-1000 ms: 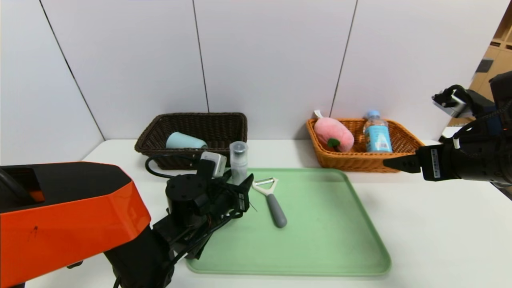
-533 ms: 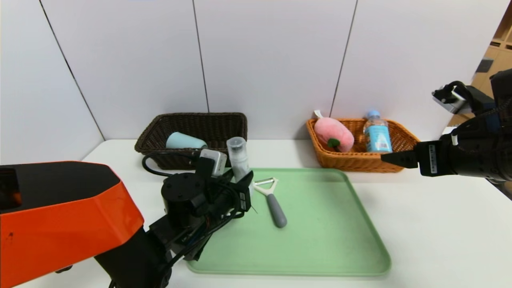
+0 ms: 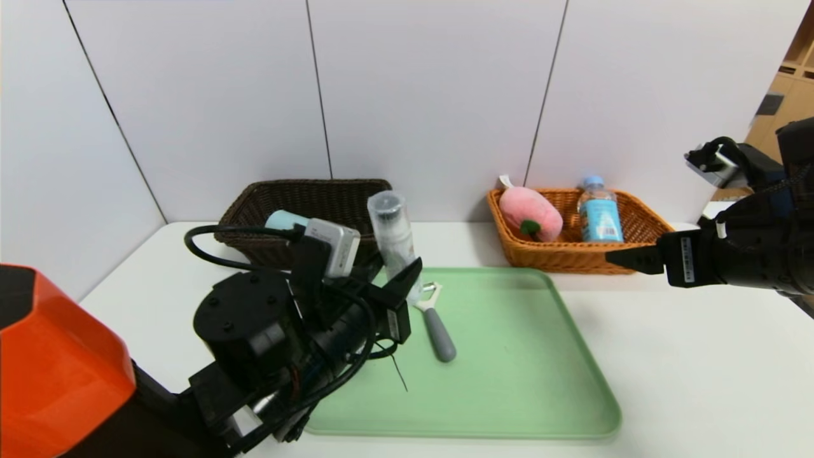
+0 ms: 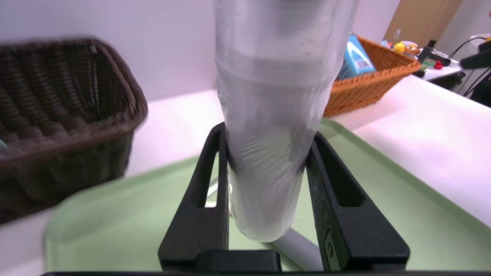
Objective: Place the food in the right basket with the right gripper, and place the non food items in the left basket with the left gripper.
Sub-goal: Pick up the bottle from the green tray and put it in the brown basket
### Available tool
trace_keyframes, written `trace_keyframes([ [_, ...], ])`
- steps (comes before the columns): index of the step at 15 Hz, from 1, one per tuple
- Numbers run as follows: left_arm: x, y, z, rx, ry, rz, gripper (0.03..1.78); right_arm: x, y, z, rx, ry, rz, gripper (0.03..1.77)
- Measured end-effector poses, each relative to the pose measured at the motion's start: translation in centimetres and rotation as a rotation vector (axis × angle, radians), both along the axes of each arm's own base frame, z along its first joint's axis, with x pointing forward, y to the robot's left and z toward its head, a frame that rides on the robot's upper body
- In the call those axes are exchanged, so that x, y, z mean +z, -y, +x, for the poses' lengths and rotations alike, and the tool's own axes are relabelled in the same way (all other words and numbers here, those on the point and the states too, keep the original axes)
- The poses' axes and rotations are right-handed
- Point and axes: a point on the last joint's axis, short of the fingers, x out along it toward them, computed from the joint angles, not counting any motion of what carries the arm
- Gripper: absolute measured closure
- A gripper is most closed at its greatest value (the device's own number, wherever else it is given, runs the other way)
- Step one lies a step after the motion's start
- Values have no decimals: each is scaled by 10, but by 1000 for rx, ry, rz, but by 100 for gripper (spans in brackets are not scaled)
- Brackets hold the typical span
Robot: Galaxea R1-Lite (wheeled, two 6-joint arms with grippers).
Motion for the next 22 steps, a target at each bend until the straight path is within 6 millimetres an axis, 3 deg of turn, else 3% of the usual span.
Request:
trace_keyframes([
  [3, 23, -18, 8, -3, 98, -7, 120, 3, 0, -3, 4, 14, 0, 10],
  [7, 64, -40, 49, 93, 200, -56, 120, 4, 1, -9, 7, 24, 0, 10],
  [10, 85, -45, 77, 136, 180, -35, 120, 7, 3, -13, 5, 37, 2, 10],
  [13, 79, -44, 103, 164, 77, 38, 120, 8, 3, -16, 5, 42, 4, 10],
  [17, 63, -47, 120, 184, -72, 142, 120, 5, 5, -22, 3, 39, 5, 10],
  [22, 69, -45, 144, 203, -143, 222, 120, 2, 6, -27, 1, 33, 5, 10],
])
